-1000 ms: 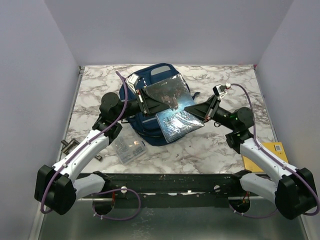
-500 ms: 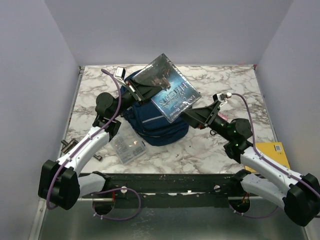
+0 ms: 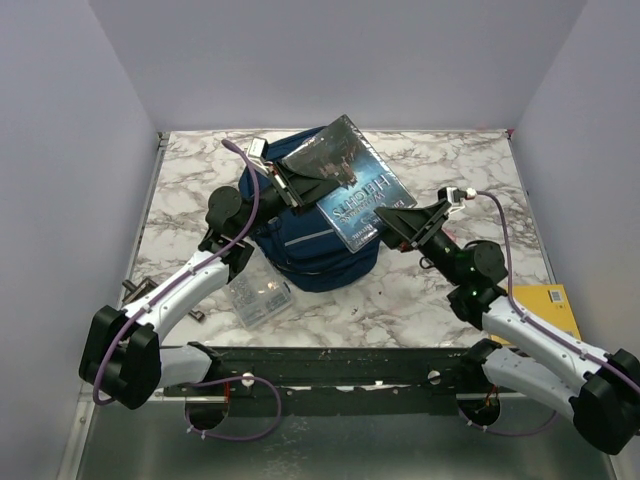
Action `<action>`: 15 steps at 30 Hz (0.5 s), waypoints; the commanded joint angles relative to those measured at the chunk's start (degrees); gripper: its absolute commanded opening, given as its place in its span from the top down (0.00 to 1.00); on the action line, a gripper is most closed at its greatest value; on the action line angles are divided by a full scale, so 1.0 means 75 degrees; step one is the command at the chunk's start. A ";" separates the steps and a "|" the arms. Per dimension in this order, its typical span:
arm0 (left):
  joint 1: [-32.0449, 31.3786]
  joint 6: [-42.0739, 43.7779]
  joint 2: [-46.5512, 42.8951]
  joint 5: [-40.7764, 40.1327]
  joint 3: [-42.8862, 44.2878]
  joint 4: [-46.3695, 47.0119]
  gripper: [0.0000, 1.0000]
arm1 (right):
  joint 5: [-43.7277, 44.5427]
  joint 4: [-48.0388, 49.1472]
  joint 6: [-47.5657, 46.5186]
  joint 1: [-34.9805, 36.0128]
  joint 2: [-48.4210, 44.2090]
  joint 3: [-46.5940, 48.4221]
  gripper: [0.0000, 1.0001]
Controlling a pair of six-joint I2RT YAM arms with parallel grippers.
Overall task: Pack the student bag
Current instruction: Pick up the book from the center of the board.
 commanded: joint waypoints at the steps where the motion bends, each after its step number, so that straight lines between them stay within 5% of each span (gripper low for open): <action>1: -0.0021 0.0115 -0.0251 -0.0452 0.0058 0.1158 1.00 | 0.0641 -0.0075 -0.0105 0.0082 -0.0112 -0.0126 0.28; 7: -0.0129 0.0194 -0.0054 -0.0208 0.0180 0.1157 1.00 | 0.0398 -0.0120 -0.0085 0.0129 0.0384 0.0051 0.63; 9: -0.0183 0.0153 0.0134 0.0140 0.0305 0.1080 0.94 | 0.0387 0.0089 -0.0027 0.0129 0.0516 -0.0061 0.84; 10: -0.0185 0.0217 0.0201 0.0377 0.0315 0.0977 0.83 | 0.0415 0.0187 -0.0034 0.0129 0.0493 -0.0144 0.97; 11: -0.0185 0.0415 0.0185 0.0533 0.0263 0.0712 0.68 | 0.0597 0.0030 -0.0161 0.0123 0.0355 -0.0226 0.99; 15: -0.0301 0.3565 -0.0443 0.0022 0.0388 -0.3116 0.12 | 0.2314 -0.3442 -0.0980 0.0116 -0.0956 0.0210 0.99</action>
